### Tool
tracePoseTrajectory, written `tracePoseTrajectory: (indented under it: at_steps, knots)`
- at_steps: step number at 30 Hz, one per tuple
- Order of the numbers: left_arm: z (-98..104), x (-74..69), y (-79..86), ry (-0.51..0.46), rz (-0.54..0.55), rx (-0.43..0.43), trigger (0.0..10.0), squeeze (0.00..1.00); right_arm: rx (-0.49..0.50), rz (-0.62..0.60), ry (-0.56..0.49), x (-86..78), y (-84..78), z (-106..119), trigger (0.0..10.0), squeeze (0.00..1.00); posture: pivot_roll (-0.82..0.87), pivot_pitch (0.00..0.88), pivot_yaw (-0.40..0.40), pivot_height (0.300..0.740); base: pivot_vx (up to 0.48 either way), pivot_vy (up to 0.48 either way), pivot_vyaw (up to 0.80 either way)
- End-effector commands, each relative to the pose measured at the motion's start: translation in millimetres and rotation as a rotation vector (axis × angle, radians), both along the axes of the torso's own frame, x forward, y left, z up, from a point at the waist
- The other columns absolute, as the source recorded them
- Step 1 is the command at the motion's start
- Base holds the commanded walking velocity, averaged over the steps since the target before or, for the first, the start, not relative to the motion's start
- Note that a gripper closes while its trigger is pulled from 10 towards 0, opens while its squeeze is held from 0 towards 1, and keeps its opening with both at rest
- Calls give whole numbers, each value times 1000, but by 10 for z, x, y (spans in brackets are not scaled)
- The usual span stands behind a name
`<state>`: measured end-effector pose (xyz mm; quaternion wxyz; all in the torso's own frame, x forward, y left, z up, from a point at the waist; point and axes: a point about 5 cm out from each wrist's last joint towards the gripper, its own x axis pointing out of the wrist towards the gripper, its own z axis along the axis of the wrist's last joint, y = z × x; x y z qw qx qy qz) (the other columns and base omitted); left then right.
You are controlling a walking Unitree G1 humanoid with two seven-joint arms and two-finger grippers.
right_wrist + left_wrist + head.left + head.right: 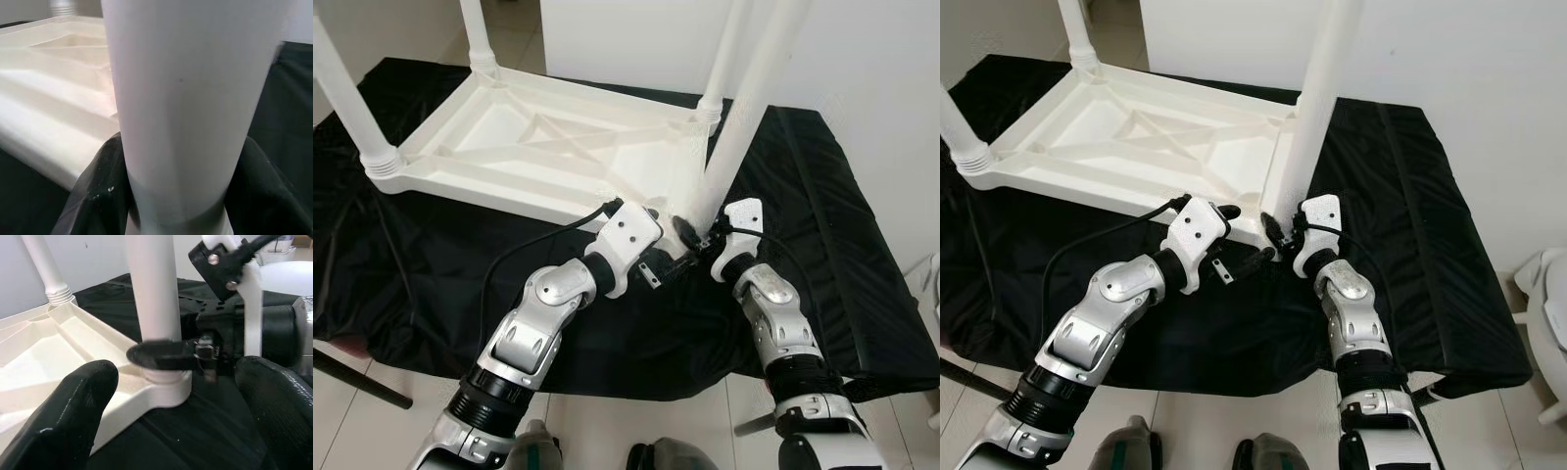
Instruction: Building children table
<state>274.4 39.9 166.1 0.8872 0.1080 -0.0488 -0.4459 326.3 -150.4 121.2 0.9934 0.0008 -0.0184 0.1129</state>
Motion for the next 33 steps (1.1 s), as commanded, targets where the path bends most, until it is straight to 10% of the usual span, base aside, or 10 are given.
tracePoseTrajectory:
  at_steps: [1, 5, 18, 19, 20, 28, 29, 33]
  knots:
    - [-22, -11, -23, 3, -12, 0, 10000, 0, 5, -218, -28, -20, -205, 75, 10000, 0, -30, 0, -53, 740, 0, 0, 0]
    - [-26, -15, -17, 5, -9, 0, 10000, 0, -27, -414, 15, -159, -151, -8, 10000, 0, -30, 0, -53, 740, 0, 0, 0]
    - [-41, -34, -21, 9, -4, -4, 10000, 0, -55, -451, 36, -190, -137, 49, 10000, 0, -20, 0, -65, 740, 0, 0, 0]
    - [-43, -35, -21, 10, -3, -4, 10000, 0, -39, -436, 38, -175, -131, 51, 10000, 647, -20, 0, -65, 740, 0, 0, 0]
    - [-47, -39, -21, 10, -3, -3, 10000, 0, -24, -403, 30, -153, -129, 72, 10000, 1000, -19, 0, -66, 740, 0, 0, 0]
    - [-54, -45, -20, 11, -3, -1, 10000, 0, 9, -236, 20, -59, -150, 130, 10000, 1000, -16, 0, -69, 740, 0, 0, 0]
    - [-52, -48, -19, 11, -3, -1, 10000, 0, 11, -122, 11, -21, -164, 163, 10000, 0, -15, 0, -72, 740, 0, 0, 0]
    - [-50, -48, -18, 10, 0, -2, 10000, 0, -54, 100, -12, 27, -194, 233, 10000, 0, -10, 0, -76, 740, 0, 0, 0]
